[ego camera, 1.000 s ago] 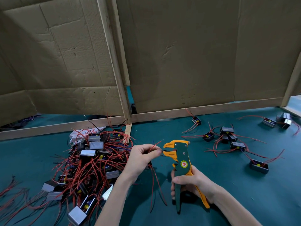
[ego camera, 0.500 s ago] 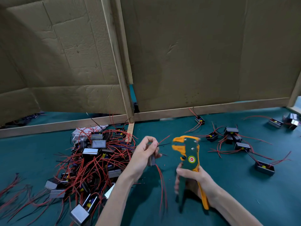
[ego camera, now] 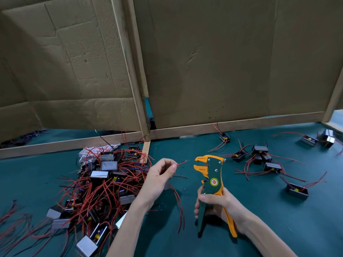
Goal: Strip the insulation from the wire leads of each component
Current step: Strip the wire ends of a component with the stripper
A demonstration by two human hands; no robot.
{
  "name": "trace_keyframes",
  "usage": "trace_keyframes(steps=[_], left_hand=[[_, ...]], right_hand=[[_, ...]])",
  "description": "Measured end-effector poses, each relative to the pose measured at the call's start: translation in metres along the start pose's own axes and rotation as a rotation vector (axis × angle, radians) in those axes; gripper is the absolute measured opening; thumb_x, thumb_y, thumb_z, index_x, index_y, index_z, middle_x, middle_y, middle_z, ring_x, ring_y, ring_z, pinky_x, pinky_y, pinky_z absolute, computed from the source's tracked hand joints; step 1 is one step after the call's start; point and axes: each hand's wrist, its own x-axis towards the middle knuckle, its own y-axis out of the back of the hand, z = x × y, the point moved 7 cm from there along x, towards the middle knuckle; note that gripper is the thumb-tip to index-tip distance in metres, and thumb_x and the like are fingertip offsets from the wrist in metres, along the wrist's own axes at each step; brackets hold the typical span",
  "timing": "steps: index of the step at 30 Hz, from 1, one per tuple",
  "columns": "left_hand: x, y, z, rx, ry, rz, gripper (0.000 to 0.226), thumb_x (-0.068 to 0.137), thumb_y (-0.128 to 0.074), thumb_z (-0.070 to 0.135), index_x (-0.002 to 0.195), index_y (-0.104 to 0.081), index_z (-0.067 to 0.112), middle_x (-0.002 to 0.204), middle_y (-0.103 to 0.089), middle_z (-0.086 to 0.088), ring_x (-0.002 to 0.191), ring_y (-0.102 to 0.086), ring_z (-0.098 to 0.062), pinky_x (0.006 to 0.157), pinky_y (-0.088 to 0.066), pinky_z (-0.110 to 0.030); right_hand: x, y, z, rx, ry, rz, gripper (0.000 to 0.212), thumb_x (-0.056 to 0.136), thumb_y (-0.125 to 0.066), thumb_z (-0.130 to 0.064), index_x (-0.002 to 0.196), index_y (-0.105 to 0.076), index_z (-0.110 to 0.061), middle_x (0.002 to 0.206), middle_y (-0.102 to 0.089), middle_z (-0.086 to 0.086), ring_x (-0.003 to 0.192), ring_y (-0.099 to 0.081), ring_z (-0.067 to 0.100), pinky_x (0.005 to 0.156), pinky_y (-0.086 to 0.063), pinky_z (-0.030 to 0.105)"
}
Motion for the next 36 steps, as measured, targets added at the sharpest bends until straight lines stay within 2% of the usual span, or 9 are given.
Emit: trace_keyframes(steps=[3,8,15,19,23,27,33,36], left_hand=[[0.0,-0.003,-0.001,0.007,-0.003,-0.001,0.009,0.091,-0.06,0.017,0.086,-0.068,0.016,0.073,-0.06,0.012,0.072,-0.051,-0.003,0.073,-0.043,-0.017],[-0.001,-0.005,-0.001,-0.001,0.008,0.013,0.014,0.084,-0.069,0.017,0.073,-0.073,0.024,0.063,-0.058,0.013,0.063,-0.048,-0.002,0.064,-0.04,-0.011],[-0.001,-0.005,0.002,0.035,-0.002,0.021,0.014,0.082,-0.072,0.017,0.071,-0.074,0.024,0.061,-0.059,0.014,0.06,-0.047,-0.001,0.061,-0.038,-0.008],[-0.001,-0.005,0.003,0.025,0.009,0.014,0.011,0.082,-0.073,0.017,0.073,-0.076,0.024,0.067,-0.065,0.009,0.066,-0.053,-0.002,0.065,-0.042,-0.011],[-0.002,-0.005,0.004,0.024,0.019,0.015,0.009,0.081,-0.074,0.017,0.074,-0.077,0.022,0.073,-0.07,0.004,0.071,-0.059,-0.004,0.07,-0.045,-0.014],[-0.002,-0.005,0.004,0.017,0.032,0.025,0.009,0.079,-0.075,0.014,0.073,-0.077,0.021,0.072,-0.072,0.003,0.07,-0.06,-0.004,0.068,-0.045,-0.012],[-0.003,-0.006,0.005,0.014,0.042,0.012,0.011,0.079,-0.075,0.014,0.071,-0.077,0.021,0.069,-0.071,0.004,0.067,-0.058,-0.003,0.065,-0.043,-0.011],[-0.003,-0.007,0.005,0.002,0.049,0.015,0.01,0.08,-0.074,0.017,0.072,-0.077,0.022,0.077,-0.072,-0.007,0.075,-0.059,-0.009,0.074,-0.045,-0.02]], right_hand=[[0.0,-0.001,0.003,-0.042,-0.031,-0.011,0.024,0.068,-0.082,-0.021,0.082,-0.066,-0.008,0.08,-0.063,0.023,0.076,-0.065,0.037,0.075,-0.053,0.047],[-0.001,-0.003,0.003,-0.072,-0.04,-0.039,0.022,0.07,-0.081,-0.021,0.082,-0.067,-0.01,0.08,-0.064,0.02,0.077,-0.065,0.037,0.077,-0.054,0.049],[-0.004,-0.006,0.002,-0.077,-0.046,-0.054,0.022,0.069,-0.08,-0.016,0.083,-0.066,-0.006,0.082,-0.064,0.022,0.077,-0.065,0.037,0.079,-0.055,0.048],[-0.005,-0.008,0.0,-0.062,-0.045,-0.062,0.019,0.073,-0.076,-0.009,0.085,-0.062,-0.002,0.085,-0.063,0.026,0.08,-0.064,0.038,0.075,-0.055,0.047],[-0.006,-0.01,0.001,-0.065,-0.062,-0.07,0.021,0.073,-0.075,-0.009,0.087,-0.062,-0.001,0.081,-0.063,0.024,0.074,-0.064,0.036,0.076,-0.055,0.047],[-0.007,-0.011,0.002,-0.08,-0.069,-0.085,0.029,0.069,-0.079,-0.013,0.088,-0.061,0.0,0.079,-0.064,0.023,0.073,-0.064,0.036,0.078,-0.054,0.049],[-0.007,-0.01,0.003,-0.083,-0.068,-0.071,0.028,0.069,-0.079,-0.013,0.087,-0.061,0.0,0.078,-0.063,0.023,0.072,-0.064,0.036,0.077,-0.055,0.049],[-0.007,-0.01,0.003,-0.082,-0.071,-0.064,0.026,0.069,-0.079,-0.013,0.085,-0.063,-0.001,0.078,-0.063,0.024,0.072,-0.065,0.036,0.076,-0.055,0.05]])
